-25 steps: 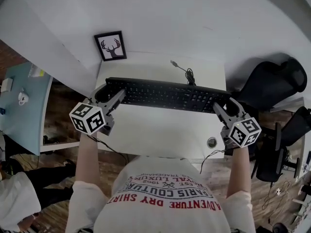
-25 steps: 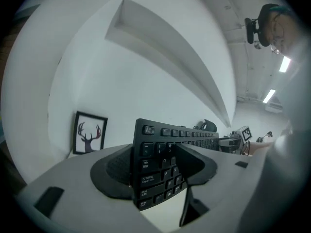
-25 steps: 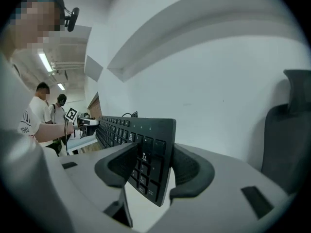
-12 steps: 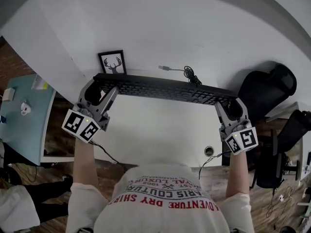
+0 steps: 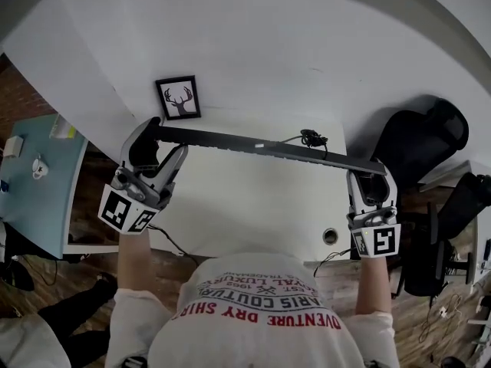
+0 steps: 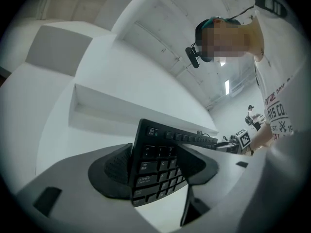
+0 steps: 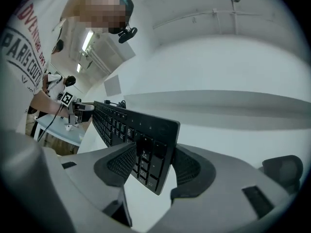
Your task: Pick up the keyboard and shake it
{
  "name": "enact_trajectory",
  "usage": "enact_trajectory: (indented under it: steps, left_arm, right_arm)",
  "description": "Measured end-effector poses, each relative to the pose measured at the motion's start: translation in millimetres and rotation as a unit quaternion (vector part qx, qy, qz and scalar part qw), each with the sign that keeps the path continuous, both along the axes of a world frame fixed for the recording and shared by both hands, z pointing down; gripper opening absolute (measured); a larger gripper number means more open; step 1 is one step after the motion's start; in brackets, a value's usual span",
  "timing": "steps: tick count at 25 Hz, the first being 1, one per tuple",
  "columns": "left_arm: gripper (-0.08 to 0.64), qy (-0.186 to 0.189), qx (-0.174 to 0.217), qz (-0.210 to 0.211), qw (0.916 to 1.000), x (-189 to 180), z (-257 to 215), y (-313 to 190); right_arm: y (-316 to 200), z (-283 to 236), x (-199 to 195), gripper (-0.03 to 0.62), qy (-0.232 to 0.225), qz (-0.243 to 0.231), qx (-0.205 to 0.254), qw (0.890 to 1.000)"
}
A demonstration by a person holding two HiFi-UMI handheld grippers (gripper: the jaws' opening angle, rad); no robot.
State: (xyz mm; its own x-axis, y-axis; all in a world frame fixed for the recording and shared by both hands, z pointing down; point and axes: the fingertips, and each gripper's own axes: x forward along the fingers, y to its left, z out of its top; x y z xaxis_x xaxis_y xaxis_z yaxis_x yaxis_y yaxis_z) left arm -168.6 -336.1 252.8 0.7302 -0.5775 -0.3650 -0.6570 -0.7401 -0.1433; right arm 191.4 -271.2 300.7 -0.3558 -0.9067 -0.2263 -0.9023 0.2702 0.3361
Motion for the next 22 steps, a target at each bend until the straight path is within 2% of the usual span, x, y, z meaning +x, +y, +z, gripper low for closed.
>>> enact_trajectory:
  steps: [6,12,16,19,22]
  left_arm:
    - [0.285,0.01,-0.014,-0.004,0.9998,0,5,-4]
    - [0.301,0.079,-0.051,-0.01,0.9955,-25,15,-28]
    - [0.304,0.103,-0.07,-0.001,0.9923,-48,24,-48]
    - [0.305,0.115,-0.059,0.011,0.9916,-62,24,-51]
    - [0.304,0.112,-0.018,0.024,0.9932,-68,17,-37]
  right_arm:
    - [-3,3,0,0.242,0.005,0.004,-0.019,1.0]
    - [-3,-14,-28,0.242,0.034,-0.001,-0.014,0.999]
    - [-12,-31,-59,0.242,0.035,0.007,-0.006,0.999]
    - [-8,-41,-74,0.242,0.047,0.014,0.021,0.999]
    - [4,-43,-76,0.242,0.079,0.025,0.07,0.994]
